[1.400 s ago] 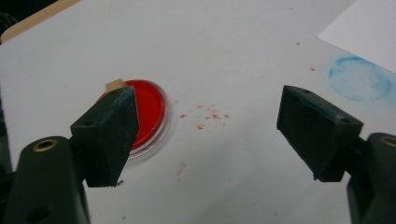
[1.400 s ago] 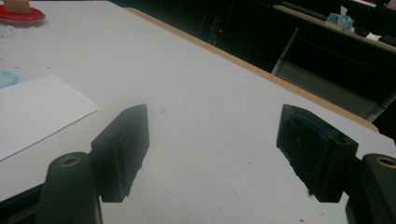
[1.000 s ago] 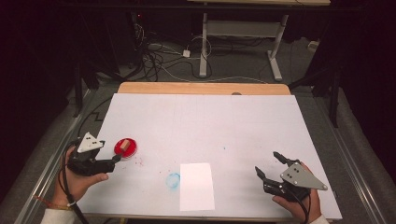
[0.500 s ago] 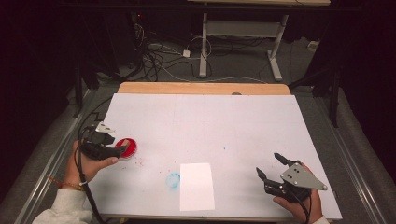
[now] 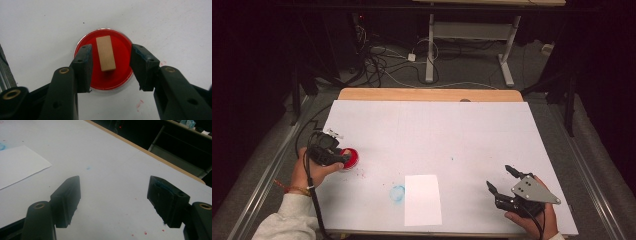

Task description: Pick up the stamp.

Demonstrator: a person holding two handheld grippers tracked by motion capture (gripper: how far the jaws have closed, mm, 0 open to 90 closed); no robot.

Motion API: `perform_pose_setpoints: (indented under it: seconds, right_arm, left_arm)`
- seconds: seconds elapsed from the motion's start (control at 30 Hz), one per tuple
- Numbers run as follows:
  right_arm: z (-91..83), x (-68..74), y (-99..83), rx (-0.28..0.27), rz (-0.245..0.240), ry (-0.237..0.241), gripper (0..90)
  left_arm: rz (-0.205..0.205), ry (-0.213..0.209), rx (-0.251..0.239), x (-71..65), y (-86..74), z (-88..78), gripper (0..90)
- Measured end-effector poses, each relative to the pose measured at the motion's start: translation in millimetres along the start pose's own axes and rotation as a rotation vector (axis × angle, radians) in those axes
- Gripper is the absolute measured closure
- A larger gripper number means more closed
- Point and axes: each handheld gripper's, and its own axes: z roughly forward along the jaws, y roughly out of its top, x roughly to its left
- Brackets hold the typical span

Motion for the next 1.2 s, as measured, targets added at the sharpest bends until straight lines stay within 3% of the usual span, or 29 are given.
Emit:
perform_pose_setpoints:
  seconds: [0.2, 0.63, 1.03, 1.2]
  right_arm:
    - [-0.1, -0.1, -0.9, 0.007, 0.0, 0.0, 27.6]
    - [1.1, 1.5, -0.9, 0.013, -0.012, 0.004, 27.6]
    - [1.9, 2.9, -1.3, 0.022, -0.016, 0.009, 27.9]
    - [1.7, 2.9, -1.1, 0.021, -0.022, 0.006, 28.2]
  left_arm:
    - [0.0, 0.015, 0.009, -0.7, 1.7, 3.7, 63.6]
    - [0.004, 0.053, 0.036, 0.1, 5.4, 13.5, 63.7]
    - [-0.011, 0.025, 0.026, 2.5, 5.9, 15.8, 73.1]
    - [0.014, 0.033, 0.032, 1.2, 6.2, 16.2, 73.4]
